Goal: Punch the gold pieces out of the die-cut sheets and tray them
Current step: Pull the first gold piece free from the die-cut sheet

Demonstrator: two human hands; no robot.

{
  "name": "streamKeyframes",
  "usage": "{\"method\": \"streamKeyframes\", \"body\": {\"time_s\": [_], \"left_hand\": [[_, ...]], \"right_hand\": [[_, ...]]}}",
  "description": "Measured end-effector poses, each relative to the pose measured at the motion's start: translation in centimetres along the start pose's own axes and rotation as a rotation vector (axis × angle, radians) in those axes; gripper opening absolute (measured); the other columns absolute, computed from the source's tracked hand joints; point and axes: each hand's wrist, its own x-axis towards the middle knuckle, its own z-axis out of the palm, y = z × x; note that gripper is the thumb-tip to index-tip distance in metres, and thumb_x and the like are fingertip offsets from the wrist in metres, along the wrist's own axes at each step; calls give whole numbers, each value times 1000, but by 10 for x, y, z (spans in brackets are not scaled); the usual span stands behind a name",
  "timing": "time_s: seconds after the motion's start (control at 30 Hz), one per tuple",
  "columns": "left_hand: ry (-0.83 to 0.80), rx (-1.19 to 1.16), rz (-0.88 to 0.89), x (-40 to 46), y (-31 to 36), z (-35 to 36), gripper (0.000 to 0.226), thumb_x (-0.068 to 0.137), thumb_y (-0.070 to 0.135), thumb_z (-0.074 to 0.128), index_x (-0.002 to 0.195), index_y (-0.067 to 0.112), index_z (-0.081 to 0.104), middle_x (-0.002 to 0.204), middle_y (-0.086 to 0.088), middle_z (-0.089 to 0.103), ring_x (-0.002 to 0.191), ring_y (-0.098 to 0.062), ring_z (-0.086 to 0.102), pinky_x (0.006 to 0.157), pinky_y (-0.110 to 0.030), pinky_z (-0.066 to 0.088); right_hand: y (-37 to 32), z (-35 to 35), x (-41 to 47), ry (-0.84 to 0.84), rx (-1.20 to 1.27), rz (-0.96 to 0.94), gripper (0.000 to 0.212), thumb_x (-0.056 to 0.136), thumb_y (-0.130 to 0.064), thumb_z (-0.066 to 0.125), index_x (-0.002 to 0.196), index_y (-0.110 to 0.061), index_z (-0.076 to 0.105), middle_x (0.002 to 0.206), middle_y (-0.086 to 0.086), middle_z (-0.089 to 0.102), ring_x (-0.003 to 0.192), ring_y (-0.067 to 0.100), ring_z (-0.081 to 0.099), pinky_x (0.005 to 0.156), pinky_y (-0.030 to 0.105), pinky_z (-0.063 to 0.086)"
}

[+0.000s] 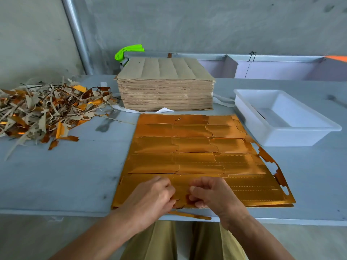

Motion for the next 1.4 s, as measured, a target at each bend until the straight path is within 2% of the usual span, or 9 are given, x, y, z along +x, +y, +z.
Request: {"method": "streamKeyframes", "body": {"time_s": [0.13, 0.37, 0.57, 0.77, 0.93, 1.0, 1.13, 1.27, 1.4], "left_hand": [[37, -61, -6, 1, 3, -4, 18, 98, 21, 48, 98, 17, 65, 94, 10, 55, 79, 0, 43, 68, -8, 36], [348, -207, -318, 15, -4, -28, 18, 86, 5, 61, 72, 13, 53, 63, 11, 46, 53, -2, 43, 49, -10, 33], [531, -339, -409, 30, -12, -41, 7, 91, 6, 57, 90, 8, 64, 78, 5, 58, 70, -7, 53, 57, -4, 40], [513, -283, -168, 29, -3, -29, 8, 86, 2, 65, 79, 7, 67, 71, 2, 62, 63, -12, 56, 57, -24, 43], [448, -338, -107, 15, -4, -22, 30, 89, 34, 59, 91, 7, 73, 84, 3, 68, 72, -8, 64, 64, -22, 51], [511, -358, -183, 9, -13, -27, 37, 89, 39, 57, 97, 6, 72, 86, 3, 70, 74, -6, 64, 65, -15, 52], [610, -465, -582, -1, -48, -30, 23, 88, 21, 63, 105, 8, 70, 94, 4, 69, 84, -8, 65, 68, -8, 47], [509, -528, -839, -2, -67, -30, 31, 93, 32, 55, 113, 9, 62, 100, 4, 63, 87, -11, 60, 70, -25, 51], [415, -825, -1025, 1, -67, -28, 31, 93, 44, 52, 108, 17, 55, 92, 2, 60, 79, -13, 60, 56, -25, 47]], "right_hand": [[-2, 0, 1, -12, 3, -2, 9, 91, -8, 60, 91, -10, 68, 80, 9, 67, 71, 15, 62, 59, 17, 52], [-12, 4, 12, -16, 14, 7, 10, 93, -15, 59, 88, -15, 68, 82, 4, 68, 74, 12, 63, 60, 19, 49], [-26, 12, 23, -87, 172, 62, 20, 94, -29, 58, 93, -13, 70, 90, 2, 73, 78, 12, 68, 62, 21, 51], [-40, 20, 35, -237, 454, 214, 53, 92, -54, 48, 91, -5, 67, 78, 11, 72, 67, 20, 67, 54, 29, 53], [-39, 21, 37, -242, 395, 215, 22, 97, -13, 50, 89, 1, 66, 66, 10, 68, 59, 18, 68, 45, 26, 53], [-38, 17, 38, -199, 351, 197, 14, 96, -6, 50, 95, 0, 63, 63, 9, 69, 57, 19, 68, 43, 25, 54], [-36, 10, 43, -122, 258, 150, 3, 91, -6, 61, 89, -4, 62, 61, 7, 66, 54, 18, 67, 41, 23, 52], [-34, 13, 47, -83, 198, 101, 10, 89, -10, 65, 80, -6, 62, 64, 7, 65, 50, 13, 65, 40, 20, 48], [-32, 14, 50, -69, 171, 70, 10, 87, -13, 67, 80, -6, 63, 66, 8, 66, 51, 12, 64, 42, 20, 49]]}}
